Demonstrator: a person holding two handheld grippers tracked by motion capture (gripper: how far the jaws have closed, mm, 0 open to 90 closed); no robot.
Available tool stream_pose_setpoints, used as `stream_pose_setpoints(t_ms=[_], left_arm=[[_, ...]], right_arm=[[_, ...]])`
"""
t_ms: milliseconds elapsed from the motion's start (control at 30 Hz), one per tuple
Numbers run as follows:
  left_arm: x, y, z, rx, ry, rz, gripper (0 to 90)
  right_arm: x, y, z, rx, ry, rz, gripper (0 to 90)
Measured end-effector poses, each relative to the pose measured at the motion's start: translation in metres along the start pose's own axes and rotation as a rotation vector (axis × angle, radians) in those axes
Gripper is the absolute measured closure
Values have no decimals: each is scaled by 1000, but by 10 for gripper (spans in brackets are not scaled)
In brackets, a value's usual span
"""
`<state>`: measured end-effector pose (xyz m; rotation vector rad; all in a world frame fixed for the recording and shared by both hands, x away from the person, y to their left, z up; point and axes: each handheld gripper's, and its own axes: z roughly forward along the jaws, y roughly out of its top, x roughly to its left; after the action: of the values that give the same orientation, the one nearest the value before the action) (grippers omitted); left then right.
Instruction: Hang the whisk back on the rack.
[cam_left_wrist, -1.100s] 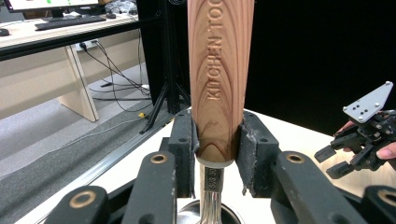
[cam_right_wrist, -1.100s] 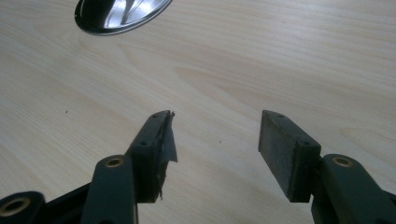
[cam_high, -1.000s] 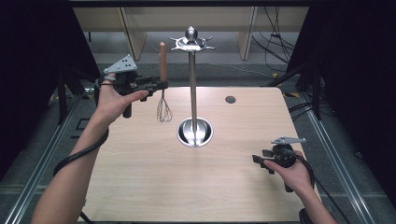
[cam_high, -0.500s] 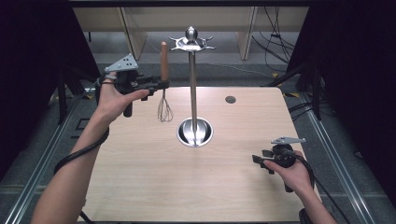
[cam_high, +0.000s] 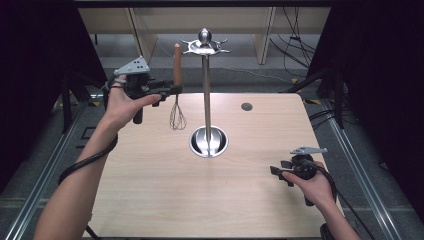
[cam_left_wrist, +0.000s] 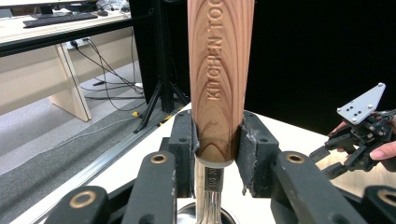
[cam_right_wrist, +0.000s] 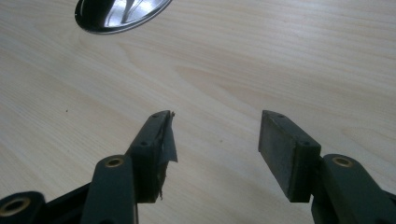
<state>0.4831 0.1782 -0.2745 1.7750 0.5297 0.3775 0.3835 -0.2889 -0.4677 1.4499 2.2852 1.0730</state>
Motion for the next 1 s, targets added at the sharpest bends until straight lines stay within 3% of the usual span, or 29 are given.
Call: stream_pose_setpoints(t_ms=[1000], left_arm=[[0, 4, 10, 39, -5, 0, 687]], right_arm=[[-1, 0, 0, -1, 0, -2, 451]])
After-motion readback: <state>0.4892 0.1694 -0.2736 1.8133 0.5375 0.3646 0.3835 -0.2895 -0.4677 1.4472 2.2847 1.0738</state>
